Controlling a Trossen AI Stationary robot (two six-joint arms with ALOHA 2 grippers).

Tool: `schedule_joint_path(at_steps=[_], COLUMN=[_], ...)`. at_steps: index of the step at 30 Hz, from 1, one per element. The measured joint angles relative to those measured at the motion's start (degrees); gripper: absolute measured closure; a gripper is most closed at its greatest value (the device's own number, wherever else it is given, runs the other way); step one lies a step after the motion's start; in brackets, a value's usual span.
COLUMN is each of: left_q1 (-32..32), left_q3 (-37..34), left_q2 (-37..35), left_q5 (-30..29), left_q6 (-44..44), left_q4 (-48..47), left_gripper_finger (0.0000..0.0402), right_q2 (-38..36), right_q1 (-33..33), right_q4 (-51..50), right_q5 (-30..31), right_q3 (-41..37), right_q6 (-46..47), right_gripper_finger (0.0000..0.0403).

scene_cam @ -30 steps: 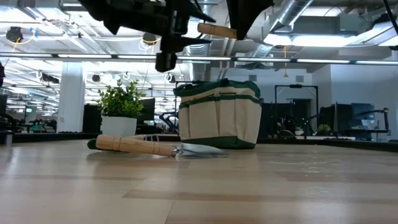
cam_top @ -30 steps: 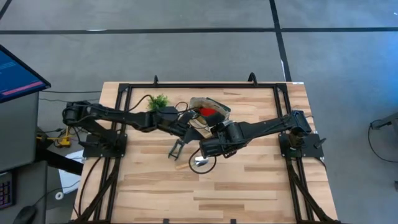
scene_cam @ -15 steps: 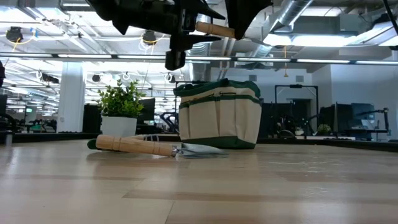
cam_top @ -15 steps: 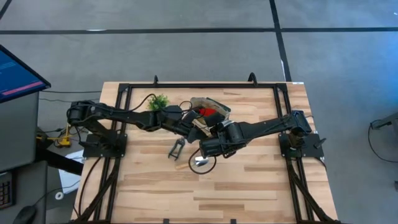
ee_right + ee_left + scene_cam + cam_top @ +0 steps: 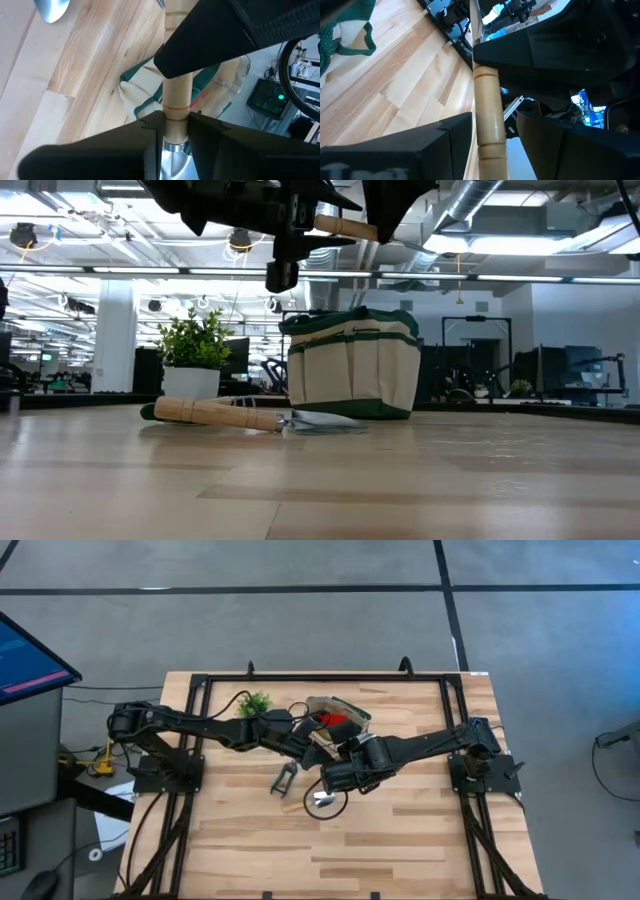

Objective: Pick & Place Garden tools in Gardening bag
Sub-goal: Put the right trowel into the side pocket of the gardening bag

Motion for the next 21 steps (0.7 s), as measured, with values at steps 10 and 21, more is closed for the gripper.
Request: schedule_joint_path(at_steps=[10,21], left_q1=[0.0,0.0], left_q3=[0.0,0.0], left_q2=[0.0,0.0], left_q5=[0.0,0.0], left_q6=[0.0,0.0], left_q4=[0.2,0.3], left_gripper_finger=[0.0254,0.0265], right_q2=[0.0,0.0], right_q1=[0.0,0.0], right_q4=[0.0,0.0], right_q5=[0.0,0.0], right_q3=[0.0,0.0], right_q6=[0.0,-0.1], right_gripper_finger=[0.0348,0.0348])
